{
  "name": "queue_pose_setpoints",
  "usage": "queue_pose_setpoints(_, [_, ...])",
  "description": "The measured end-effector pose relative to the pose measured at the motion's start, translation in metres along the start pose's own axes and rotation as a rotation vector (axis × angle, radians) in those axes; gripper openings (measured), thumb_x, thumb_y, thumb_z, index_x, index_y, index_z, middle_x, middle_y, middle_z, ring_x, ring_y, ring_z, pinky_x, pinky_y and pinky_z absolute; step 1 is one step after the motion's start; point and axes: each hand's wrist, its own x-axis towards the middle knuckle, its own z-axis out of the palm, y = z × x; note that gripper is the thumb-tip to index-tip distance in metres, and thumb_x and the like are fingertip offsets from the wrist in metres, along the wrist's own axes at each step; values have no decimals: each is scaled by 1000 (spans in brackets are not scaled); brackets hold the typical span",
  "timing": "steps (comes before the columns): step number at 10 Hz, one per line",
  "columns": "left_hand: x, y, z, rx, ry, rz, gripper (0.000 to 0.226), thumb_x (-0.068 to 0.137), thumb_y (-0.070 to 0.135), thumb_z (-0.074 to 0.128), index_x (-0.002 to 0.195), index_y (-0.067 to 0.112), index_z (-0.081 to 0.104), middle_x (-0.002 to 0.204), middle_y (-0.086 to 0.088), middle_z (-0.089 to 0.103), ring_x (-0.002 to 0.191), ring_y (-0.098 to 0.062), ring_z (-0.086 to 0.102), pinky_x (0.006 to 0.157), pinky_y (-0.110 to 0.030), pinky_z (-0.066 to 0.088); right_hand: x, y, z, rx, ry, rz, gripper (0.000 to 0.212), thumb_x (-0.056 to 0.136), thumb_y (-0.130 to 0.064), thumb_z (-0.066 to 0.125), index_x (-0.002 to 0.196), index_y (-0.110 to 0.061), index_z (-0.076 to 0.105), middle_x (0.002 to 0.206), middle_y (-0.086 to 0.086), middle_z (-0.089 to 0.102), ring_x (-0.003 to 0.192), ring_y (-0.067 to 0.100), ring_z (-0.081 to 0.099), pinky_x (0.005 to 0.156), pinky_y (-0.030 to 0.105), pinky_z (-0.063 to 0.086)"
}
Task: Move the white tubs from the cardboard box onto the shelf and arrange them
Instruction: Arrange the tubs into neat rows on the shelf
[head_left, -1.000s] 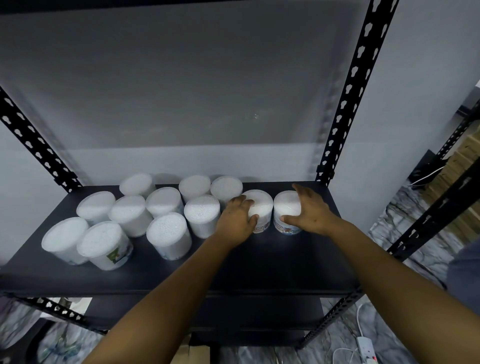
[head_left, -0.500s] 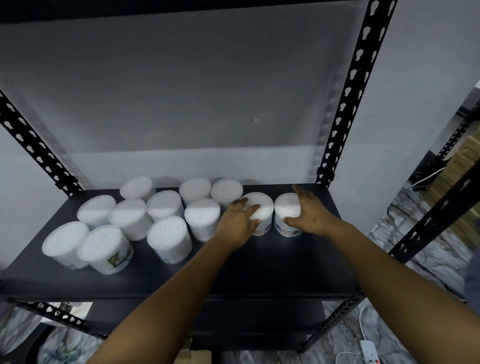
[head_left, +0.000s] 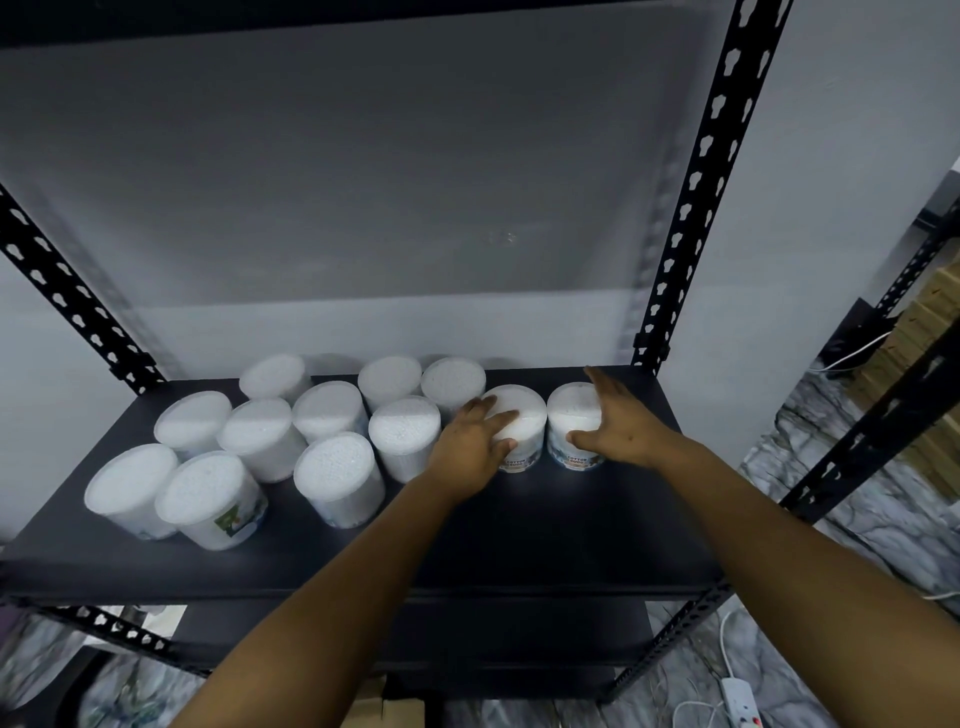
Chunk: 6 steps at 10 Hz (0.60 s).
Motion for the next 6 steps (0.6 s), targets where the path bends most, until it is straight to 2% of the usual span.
queue_pose_setpoints(6, [-2,-1,-1,-28,-8,-4,48,97,28,49,144,22,39,157,-6,22,146,-24,14,117,-36,17,-2,-1,2,-2,5,-8,99,77,-30,75,151,-17,12,156,7,22,141,24,25,111,33,26])
